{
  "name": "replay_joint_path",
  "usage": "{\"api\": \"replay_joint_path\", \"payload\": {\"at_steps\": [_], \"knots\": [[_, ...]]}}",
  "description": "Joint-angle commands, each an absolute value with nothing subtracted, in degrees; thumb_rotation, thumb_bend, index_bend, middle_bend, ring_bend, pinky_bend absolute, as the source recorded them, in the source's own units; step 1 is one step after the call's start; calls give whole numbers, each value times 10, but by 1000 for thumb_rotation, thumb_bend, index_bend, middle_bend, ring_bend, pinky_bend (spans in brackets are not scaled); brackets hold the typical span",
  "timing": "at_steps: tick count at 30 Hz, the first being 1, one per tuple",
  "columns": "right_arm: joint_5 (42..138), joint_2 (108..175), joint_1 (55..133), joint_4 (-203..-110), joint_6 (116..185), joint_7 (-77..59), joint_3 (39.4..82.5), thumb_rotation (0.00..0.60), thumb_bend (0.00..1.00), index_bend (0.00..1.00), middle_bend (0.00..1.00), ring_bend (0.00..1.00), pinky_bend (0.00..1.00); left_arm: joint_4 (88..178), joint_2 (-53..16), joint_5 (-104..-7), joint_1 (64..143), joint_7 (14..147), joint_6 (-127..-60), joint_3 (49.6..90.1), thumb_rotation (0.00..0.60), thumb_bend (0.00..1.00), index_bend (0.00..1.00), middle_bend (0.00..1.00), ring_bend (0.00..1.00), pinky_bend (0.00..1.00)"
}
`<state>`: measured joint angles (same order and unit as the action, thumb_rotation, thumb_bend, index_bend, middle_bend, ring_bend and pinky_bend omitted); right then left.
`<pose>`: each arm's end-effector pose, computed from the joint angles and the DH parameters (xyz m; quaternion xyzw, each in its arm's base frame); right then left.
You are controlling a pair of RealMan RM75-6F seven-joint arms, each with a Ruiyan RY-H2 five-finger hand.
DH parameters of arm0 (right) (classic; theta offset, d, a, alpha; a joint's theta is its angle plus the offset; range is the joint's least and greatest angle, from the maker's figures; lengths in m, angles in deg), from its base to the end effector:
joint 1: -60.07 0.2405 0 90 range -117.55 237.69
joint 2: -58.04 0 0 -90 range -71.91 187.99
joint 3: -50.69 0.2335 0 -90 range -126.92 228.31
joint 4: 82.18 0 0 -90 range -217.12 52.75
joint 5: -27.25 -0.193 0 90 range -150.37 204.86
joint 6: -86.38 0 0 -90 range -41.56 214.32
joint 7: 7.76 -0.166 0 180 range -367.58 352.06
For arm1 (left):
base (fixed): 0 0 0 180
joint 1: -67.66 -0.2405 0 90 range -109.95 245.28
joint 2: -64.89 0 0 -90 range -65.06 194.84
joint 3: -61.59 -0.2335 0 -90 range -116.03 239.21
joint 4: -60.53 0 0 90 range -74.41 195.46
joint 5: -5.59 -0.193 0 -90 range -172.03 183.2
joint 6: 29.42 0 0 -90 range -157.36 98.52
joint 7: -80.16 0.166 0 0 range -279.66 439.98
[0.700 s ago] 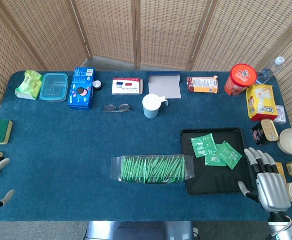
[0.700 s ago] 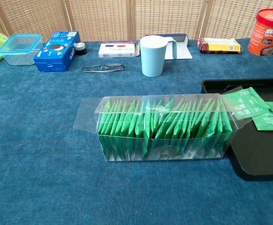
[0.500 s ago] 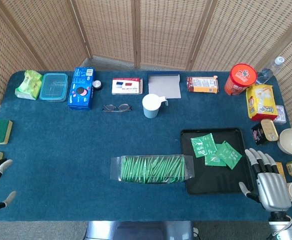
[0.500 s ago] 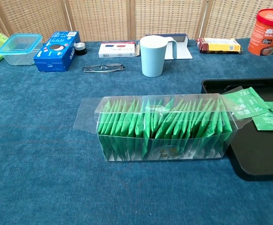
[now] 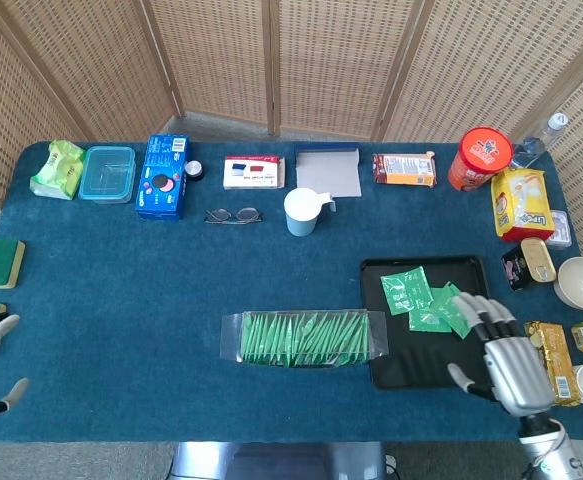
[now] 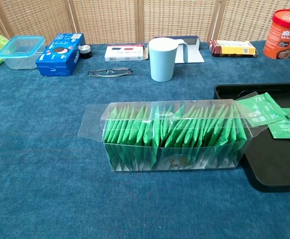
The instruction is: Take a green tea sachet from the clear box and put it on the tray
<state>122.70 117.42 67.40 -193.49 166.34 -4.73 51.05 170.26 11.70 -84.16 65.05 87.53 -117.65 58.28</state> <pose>-0.1983 -0.1908 0.1388 0.6437 -0.4202 0.4473 0.4571 -0.2582 0.1433 0.1838 -0.5974 -0.4247 -0.3407 0.5888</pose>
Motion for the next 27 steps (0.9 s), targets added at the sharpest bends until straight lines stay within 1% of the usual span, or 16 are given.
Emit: {"api": "replay_joint_path", "payload": {"at_steps": [1,5,9,16,19,24,27], "knots": [[1261,1159,711,-1954,1621,-81,507,600,296,0,35,71,90,1705,117,-842,656,878,-1172,586,600,239,114,123,72,236],[1275,1161,754,-1972,1566,-101,512,600,296,0,34,71,90,1707,118,-841,662,879,-1168,591,600,239,114,123,72,236],[1279,1179,803,-1983,1505,-101,524,600,296,0,34,70,90,1708,123,-836,670,882,-1161,599,600,239,114,122,71,236],[1244,1249,861,-1971,1431,-37,550,600,296,0,34,70,90,1712,127,-827,682,884,-1146,605,600,239,114,122,71,236],[1218,1282,877,-1950,1412,13,562,600,297,0,34,70,90,1711,127,-823,685,885,-1141,606,600,239,114,122,71,236],[1181,1331,890,-1922,1405,79,575,600,297,0,38,72,90,1704,126,-813,684,880,-1139,605,600,239,114,122,71,236],[1164,1349,897,-1912,1405,109,581,600,296,0,44,73,92,1700,126,-810,683,875,-1137,604,600,239,114,122,71,236]]}}
